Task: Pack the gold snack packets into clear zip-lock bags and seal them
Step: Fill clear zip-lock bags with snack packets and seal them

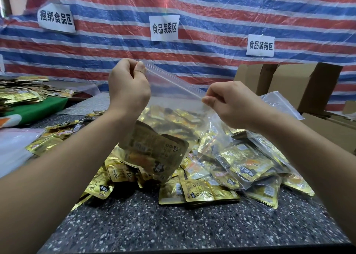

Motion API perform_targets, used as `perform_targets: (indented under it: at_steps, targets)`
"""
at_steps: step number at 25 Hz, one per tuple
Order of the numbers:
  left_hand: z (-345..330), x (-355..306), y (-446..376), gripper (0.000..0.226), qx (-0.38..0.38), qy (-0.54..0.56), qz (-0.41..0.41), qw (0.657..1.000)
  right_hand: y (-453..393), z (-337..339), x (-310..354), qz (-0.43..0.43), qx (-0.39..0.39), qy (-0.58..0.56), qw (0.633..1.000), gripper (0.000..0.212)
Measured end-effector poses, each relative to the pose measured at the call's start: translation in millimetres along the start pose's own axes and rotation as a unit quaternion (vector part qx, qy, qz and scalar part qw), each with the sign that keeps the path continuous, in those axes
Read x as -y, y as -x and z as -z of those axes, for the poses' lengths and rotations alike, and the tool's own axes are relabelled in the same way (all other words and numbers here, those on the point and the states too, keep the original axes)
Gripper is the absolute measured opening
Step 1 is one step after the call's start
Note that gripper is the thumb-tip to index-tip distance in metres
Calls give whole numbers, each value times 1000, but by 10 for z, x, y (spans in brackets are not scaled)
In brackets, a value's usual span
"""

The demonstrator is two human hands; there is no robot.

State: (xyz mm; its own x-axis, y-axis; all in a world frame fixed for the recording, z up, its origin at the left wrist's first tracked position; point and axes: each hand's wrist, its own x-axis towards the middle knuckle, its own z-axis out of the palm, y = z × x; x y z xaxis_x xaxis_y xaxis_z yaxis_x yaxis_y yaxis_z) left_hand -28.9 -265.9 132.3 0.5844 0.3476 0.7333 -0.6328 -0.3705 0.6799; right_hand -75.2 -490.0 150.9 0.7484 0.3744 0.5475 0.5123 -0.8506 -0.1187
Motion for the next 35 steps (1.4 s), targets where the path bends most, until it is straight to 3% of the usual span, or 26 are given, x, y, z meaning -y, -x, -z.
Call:
perform_targets:
  at_steps: [5, 10, 12, 15, 18, 22, 25, 29, 32, 35]
  targets:
    - [-31, -60, 55, 22, 23, 21, -5, 1000, -26, -32, -6, -25, -42, -53, 997, 34]
    - [-118, -116, -45, 20, 26, 105, 20, 994, -172, -72, 7, -69, -170, -112, 977, 22]
    - [-106, -9, -11, 20, 43, 120, 37, 991, -163, -174, 4, -102, -179, -148, 967, 20]
    - [-98, 267, 178, 21, 71, 94, 111, 987, -47, -451, 26, -155, -87, -161, 971, 19]
    - [-88, 526, 322, 21, 78, 65, 202, 974, 75, -738, 90, -129, -10, -9, 992, 28]
    - [-84, 713, 360, 21, 89, 75, 230, 966, 120, -1024, 202, -6, 60, 100, 993, 86]
    - [-86, 845, 474, 24, 111, 18, 188, 976, 48, -1283, 179, 5, 147, 144, 979, 112]
    - [-2, 1099, 671, 23, 169, -95, 118, 974, -52, -1508, 126, -2, 220, 20, 975, 104]
    - [25, 1166, 712, 18, 205, -135, 87, 965, -64, -1590, 46, -46, 305, -129, 943, 95]
    - [-14, 1134, 695, 20, 216, -161, 46, 962, -78, -1634, 7, -35, 321, -206, 924, 57]
